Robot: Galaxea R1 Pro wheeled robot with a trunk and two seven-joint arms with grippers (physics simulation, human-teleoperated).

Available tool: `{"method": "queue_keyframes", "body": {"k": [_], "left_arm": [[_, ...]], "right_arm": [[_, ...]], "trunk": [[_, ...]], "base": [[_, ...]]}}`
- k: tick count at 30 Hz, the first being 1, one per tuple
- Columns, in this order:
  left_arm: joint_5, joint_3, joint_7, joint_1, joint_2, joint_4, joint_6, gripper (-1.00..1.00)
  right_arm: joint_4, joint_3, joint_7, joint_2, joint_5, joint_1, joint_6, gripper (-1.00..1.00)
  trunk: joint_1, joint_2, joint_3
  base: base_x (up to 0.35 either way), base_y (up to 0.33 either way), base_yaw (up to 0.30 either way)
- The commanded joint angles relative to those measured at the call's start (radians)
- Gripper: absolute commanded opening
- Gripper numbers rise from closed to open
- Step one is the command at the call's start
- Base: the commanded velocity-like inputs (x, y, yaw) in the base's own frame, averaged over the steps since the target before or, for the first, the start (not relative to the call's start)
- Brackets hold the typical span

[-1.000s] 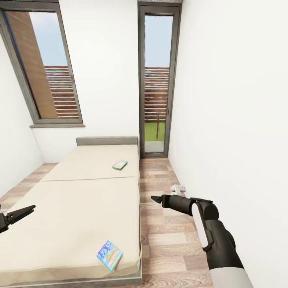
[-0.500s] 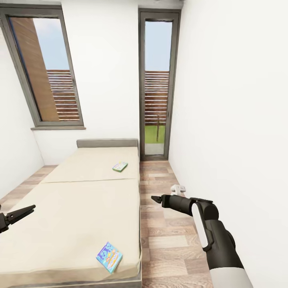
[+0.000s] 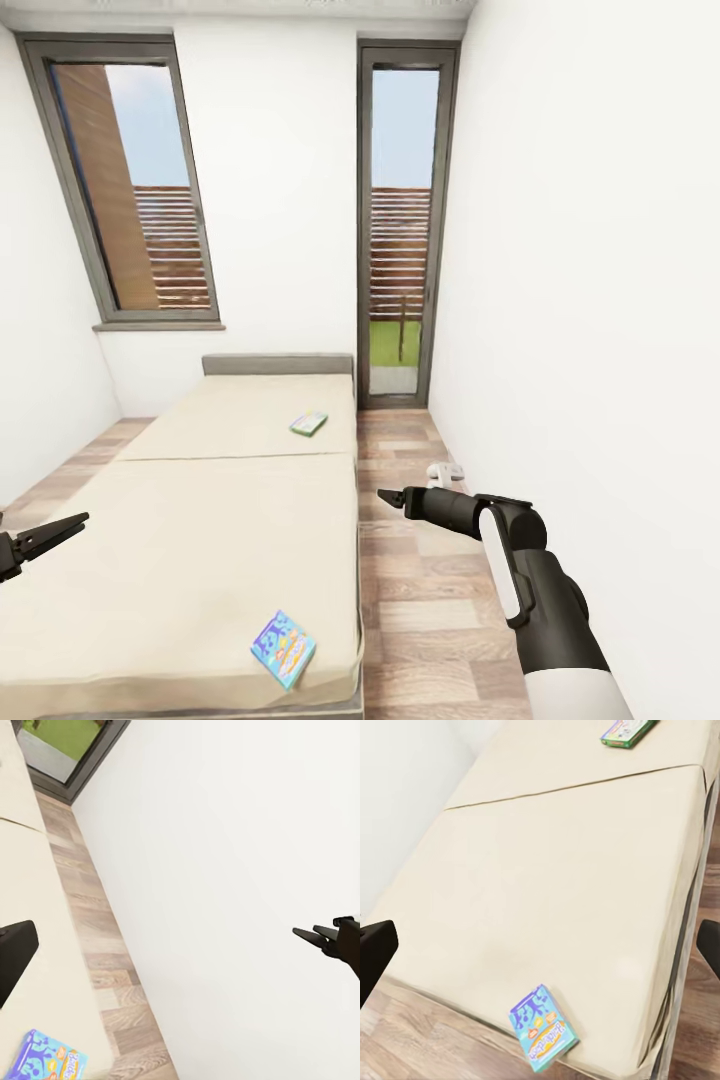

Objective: Put all the toys in the child's room - the three board games (two on the bed and one on the table), the two jigsaw puzzles on the table, and the tennis ball on the table - inside the toy box on the table in the child's room.

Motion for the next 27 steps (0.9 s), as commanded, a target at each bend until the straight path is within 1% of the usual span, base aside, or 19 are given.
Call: {"method": "queue_keyframes", "body": {"k": [1, 8, 15, 24, 27], "left_arm": [[-0.006, 0.001, -0.007, -0.001, 0.0, 0.0, 0.011, 1.0], [-0.006, 0.002, -0.007, -0.001, 0.0, 0.0, 0.011, 1.0], [-0.006, 0.001, -0.007, -0.001, 0.0, 0.0, 0.011, 1.0], [-0.006, 0.001, -0.007, -0.001, 0.0, 0.0, 0.011, 1.0], [-0.006, 0.001, -0.007, -0.001, 0.0, 0.0, 0.011, 1.0]], "right_arm": [[-0.001, -0.003, 0.001, 0.001, -0.004, -0.001, 0.007, 1.0], [-0.001, -0.003, 0.001, 0.001, -0.008, -0.001, 0.007, 1.0], [-0.001, -0.002, 0.0, 0.001, -0.025, -0.001, 0.008, 1.0], [-0.001, -0.004, 0.0, 0.001, -0.029, -0.001, 0.007, 1.0], [-0.001, -0.004, 0.001, 0.001, -0.029, -0.001, 0.007, 1.0]], "trunk": [[0.0, -0.001, 0.0], [0.0, -0.001, 0.007], [0.0, -0.001, 0.008], [0.0, -0.001, 0.008], [0.0, -0.001, 0.008]], "base": [[0.0, 0.202, 0.069], [0.0, 0.254, 0.043], [0.0, 0.282, 0.006], [-0.003, 0.27, 0.001], [-0.094, 0.237, 0.0]]}}
